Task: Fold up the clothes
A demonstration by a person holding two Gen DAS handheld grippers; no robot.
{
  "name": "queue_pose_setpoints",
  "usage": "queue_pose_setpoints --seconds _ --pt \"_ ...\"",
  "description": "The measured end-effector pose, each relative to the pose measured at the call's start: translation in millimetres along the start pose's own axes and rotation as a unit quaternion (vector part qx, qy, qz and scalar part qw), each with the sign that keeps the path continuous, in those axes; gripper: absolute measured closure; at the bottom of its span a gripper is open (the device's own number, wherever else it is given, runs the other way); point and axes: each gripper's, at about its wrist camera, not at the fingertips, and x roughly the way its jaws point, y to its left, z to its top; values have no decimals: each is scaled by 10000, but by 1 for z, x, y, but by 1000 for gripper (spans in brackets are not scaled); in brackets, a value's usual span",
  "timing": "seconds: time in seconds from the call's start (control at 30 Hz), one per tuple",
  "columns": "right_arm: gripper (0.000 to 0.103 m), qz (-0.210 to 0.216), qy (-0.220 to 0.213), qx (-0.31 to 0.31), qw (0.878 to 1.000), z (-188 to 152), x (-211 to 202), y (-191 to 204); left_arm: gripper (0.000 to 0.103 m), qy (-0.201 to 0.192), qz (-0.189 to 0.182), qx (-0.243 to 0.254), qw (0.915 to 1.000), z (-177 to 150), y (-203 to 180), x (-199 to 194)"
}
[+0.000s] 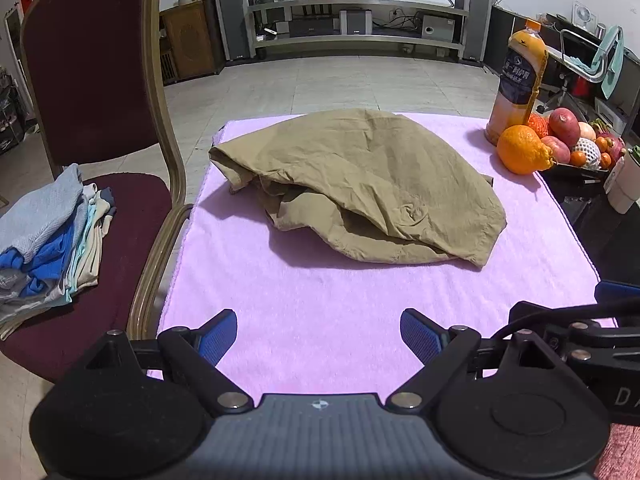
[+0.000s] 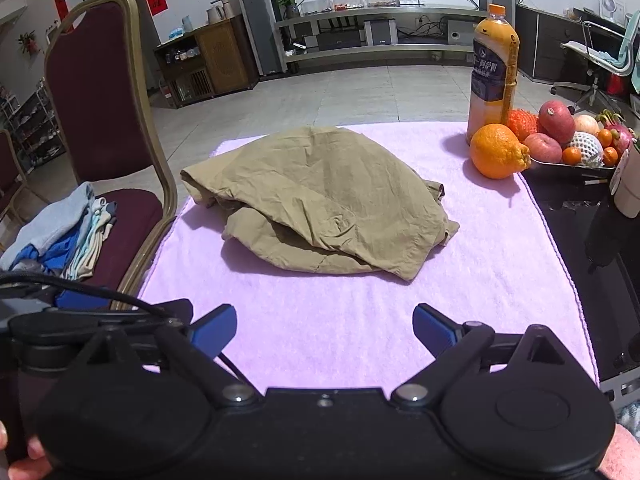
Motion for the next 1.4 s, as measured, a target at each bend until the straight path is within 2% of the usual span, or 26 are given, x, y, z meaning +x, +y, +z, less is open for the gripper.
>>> queue_pose_setpoints --seconds 1.4 --pt "7 -53 41 107 9999 -9 -4 -9 15 56 123 175 9998 1 -10 -1"
